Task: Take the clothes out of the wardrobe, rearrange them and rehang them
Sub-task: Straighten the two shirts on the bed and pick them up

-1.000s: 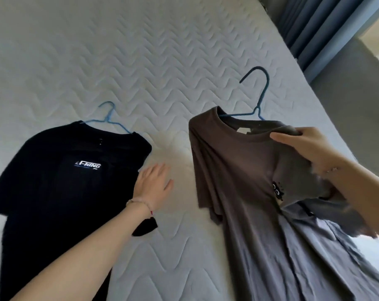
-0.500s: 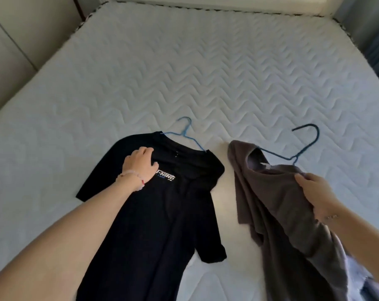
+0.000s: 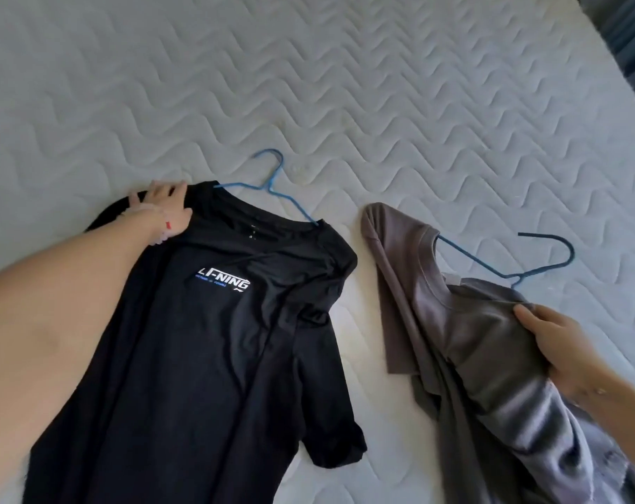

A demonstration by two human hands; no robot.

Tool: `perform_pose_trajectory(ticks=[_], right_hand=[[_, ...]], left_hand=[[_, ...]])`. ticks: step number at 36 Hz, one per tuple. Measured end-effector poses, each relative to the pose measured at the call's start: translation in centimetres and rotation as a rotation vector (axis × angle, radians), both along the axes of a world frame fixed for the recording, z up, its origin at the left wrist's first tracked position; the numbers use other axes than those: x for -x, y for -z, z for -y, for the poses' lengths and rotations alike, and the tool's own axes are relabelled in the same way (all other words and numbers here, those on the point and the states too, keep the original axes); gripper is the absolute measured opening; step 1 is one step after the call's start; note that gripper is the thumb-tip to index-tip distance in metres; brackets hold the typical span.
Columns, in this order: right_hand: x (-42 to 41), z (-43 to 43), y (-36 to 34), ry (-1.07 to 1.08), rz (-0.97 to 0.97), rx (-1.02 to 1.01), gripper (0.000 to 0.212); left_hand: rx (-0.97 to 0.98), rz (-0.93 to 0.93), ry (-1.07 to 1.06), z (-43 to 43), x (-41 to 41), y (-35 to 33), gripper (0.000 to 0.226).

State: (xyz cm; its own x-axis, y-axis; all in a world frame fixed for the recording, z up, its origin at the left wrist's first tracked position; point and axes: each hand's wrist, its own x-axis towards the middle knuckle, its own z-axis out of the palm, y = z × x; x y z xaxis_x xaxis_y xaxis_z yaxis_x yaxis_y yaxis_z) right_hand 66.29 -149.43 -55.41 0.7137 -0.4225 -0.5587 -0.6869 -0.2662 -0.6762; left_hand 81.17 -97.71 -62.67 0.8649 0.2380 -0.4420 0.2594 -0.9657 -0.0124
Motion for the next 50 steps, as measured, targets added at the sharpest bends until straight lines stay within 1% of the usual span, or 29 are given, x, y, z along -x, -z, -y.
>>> perform_pose_trajectory(ticks=[4, 6, 7, 9, 10, 12, 13, 17, 20, 21, 22, 23, 24, 25, 26, 27, 28, 32, 34, 36, 37, 38, 39, 41, 44, 47, 50], right_hand=[[0.5, 0.0, 0.6, -0.007, -0.006, 0.007, 0.016], [0.9, -0.1, 0.8, -0.012, 0.001, 0.012, 0.019], [1.1, -0.3, 0.7, -0.017, -0.004, 0.021, 0.025], [1.6, 0.0, 1.0, -0.028, -0.011, 0.031, 0.049], [1.8, 0.1, 1.0, -0.022, -0.008, 0.020, 0.048], [2.2, 0.1, 0.7, -0.024, -0.008, -0.015, 0.027], [2.3, 0.0, 0.4, -0.010, -0.009, -0.046, 0.022], [3.0, -0.3, -1.5, 0.083, -0.038, -0.288, 0.016], [3.8, -1.0, -4.1, 0.089, -0.029, -0.391, 0.016], [4.2, -1.5, -5.2, 0.070, -0.014, -0.396, 0.020], [4.6, -1.9, -6.3, 0.039, -0.005, -0.386, 0.037], [5.0, -2.2, -7.2, 0.005, 0.009, -0.369, 0.060], [5.4, -2.5, -8.2, -0.025, 0.038, -0.349, 0.074], [5.7, -3.0, -9.3, -0.059, 0.072, -0.329, 0.071], [6.0, -3.7, -10.7, -0.085, 0.097, -0.311, 0.053], [6.5, -4.4, -12.2, -0.105, 0.125, -0.301, 0.028], [6.9, -5.0, -13.6, -0.114, 0.163, -0.285, 0.012], [9.4, -5.9, -19.2, -0.150, 0.244, -0.182, 0.016], [11.0, -6.1, -22.4, -0.140, 0.285, -0.192, 0.021], [12.8, -6.0, -25.3, -0.140, 0.309, -0.257, 0.049], [13.6, -5.9, -26.5, -0.141, 0.319, -0.288, 0.047], [14.5, -5.8, -27.9, -0.148, 0.334, -0.316, 0.032], [15.4, -5.8, -29.3, -0.158, 0.355, -0.347, 0.023], [16.8, -5.8, -32.0, -0.171, 0.374, -0.349, 0.026], [19.0, -6.0, -36.5, -0.191, 0.412, -0.340, 0.023], [21.4, -5.9, -40.3, -0.277, 0.465, -0.314, 0.029], [23.9, -5.8, -43.9, -0.350, 0.534, -0.249, 0.029]], left_hand=[[-0.016, 0.068, 0.005, -1.0, -0.4, -0.2, 0.052], [0.080, 0.117, -0.023, -0.8, 0.0, -0.6, 0.049], [0.144, 0.149, -0.045, -0.5, 0.4, -0.8, 0.047], [0.220, 0.211, -0.075, 0.3, 1.7, -1.4, 0.040], [0.239, 0.245, -0.083, 0.4, 2.5, -1.6, 0.038], [0.261, 0.295, -0.101, 0.7, 4.4, -2.3, 0.035], [0.280, 0.306, -0.113, 0.7, 5.2, -2.7, 0.034], [0.378, 0.306, -0.190, 1.2, 8.2, -4.9, 0.030], [0.380, 0.347, -0.210, 1.8, 9.8, -7.8, 0.025], [0.376, 0.356, -0.208, 2.1, 10.3, -8.9, 0.025], [0.378, 0.367, -0.201, 2.4, 10.9, -10.2, 0.026], [0.386, 0.381, -0.187, 2.6, 11.6, -11.6, 0.027], [0.399, 0.398, -0.172, 2.8, 12.5, -13.1, 0.025], [0.418, 0.413, -0.161, 3.0, 13.4, -14.7, 0.023], [0.437, 0.425, -0.158, 3.0, 14.4, -16.3, 0.022], [0.450, 0.431, -0.164, 3.0, 15.4, -17.9, 0.020], [0.453, 0.438, -0.172, 2.9, 16.4, -19.4, 0.020], [0.479, 0.515, -0.226, 2.1, 21.0, -26.1, 0.018], [0.503, 0.581, -0.261, 1.5, 23.7, -29.0, 0.016], [0.519, 0.638, -0.293, 1.1, 26.6, -31.6, 0.014], [0.525, 0.666, -0.297, 1.1, 28.0, -32.8, 0.013], [0.527, 0.686, -0.301, 1.0, 29.5, -33.9, 0.014], [0.530, 0.701, -0.312, 1.1, 30.9, -35.1, 0.015], [0.544, 0.734, -0.329, 1.3, 33.6, -37.2, 0.017], [0.557, 0.798, -0.340, 1.8, 37.4, -40.4, 0.017], [0.554, 0.878, -0.362, 2.0, 41.2, -43.7, 0.017], [0.582, 0.963, -0.391, 1.4, 45.0, -47.0, 0.025]])
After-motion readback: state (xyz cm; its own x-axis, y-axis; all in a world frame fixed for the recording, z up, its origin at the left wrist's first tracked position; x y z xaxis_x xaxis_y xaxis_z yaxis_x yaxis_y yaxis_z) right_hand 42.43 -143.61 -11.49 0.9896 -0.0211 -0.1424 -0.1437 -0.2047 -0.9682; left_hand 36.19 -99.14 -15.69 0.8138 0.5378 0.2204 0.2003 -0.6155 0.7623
